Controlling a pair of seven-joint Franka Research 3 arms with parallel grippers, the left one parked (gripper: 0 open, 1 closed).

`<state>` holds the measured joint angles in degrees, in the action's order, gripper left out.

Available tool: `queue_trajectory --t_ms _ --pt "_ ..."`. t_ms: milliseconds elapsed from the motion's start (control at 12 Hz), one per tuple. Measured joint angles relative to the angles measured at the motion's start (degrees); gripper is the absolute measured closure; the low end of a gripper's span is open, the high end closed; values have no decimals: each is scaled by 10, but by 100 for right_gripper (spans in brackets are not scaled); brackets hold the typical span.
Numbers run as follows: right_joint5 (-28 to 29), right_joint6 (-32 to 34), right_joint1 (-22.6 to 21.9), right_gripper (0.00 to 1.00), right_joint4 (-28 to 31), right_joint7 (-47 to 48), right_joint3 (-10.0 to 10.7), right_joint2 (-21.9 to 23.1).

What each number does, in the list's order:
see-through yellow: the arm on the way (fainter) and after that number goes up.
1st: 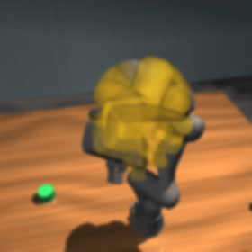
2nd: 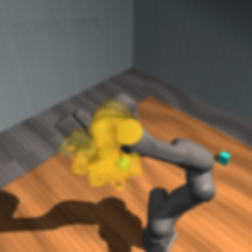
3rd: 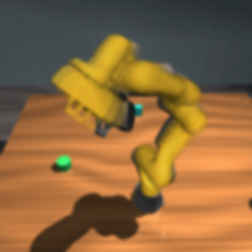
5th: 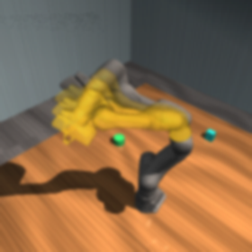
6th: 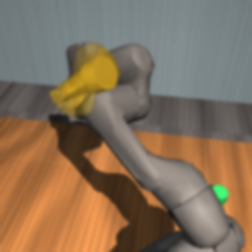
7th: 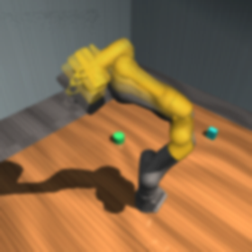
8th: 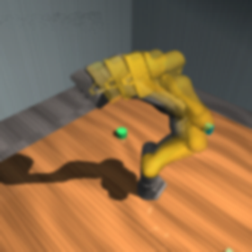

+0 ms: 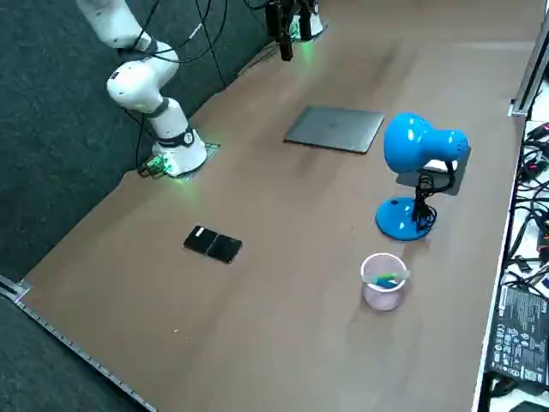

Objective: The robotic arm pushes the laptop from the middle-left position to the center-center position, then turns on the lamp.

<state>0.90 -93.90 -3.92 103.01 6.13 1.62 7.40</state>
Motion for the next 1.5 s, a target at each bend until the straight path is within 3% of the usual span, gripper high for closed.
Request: queue_trajectory --t_ms 1500 --pt "1 0 -29 0 -18 57 -13 -27"
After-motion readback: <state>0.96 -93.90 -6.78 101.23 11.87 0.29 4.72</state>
